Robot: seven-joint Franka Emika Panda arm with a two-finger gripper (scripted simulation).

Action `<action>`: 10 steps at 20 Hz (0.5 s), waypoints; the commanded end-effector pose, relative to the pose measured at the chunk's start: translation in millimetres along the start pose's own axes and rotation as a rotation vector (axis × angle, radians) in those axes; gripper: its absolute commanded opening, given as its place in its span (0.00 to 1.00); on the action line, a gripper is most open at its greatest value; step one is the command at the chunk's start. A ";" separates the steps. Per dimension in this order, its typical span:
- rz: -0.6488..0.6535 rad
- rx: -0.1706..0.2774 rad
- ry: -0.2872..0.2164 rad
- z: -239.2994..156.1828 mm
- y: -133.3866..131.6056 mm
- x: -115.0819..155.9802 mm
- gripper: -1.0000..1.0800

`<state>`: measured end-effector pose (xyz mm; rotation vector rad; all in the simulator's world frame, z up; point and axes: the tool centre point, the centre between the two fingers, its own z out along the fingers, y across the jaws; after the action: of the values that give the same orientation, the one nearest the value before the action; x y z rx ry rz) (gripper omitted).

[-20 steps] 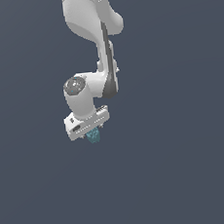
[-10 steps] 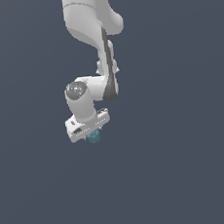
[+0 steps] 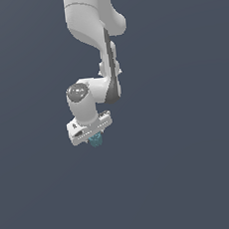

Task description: Pick up the object and move it to a goal position.

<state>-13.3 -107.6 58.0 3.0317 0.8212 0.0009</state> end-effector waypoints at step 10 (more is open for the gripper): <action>0.000 0.000 0.000 -25.9 25.6 15.3 0.00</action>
<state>7.4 -118.9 78.3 3.0318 0.8215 0.0004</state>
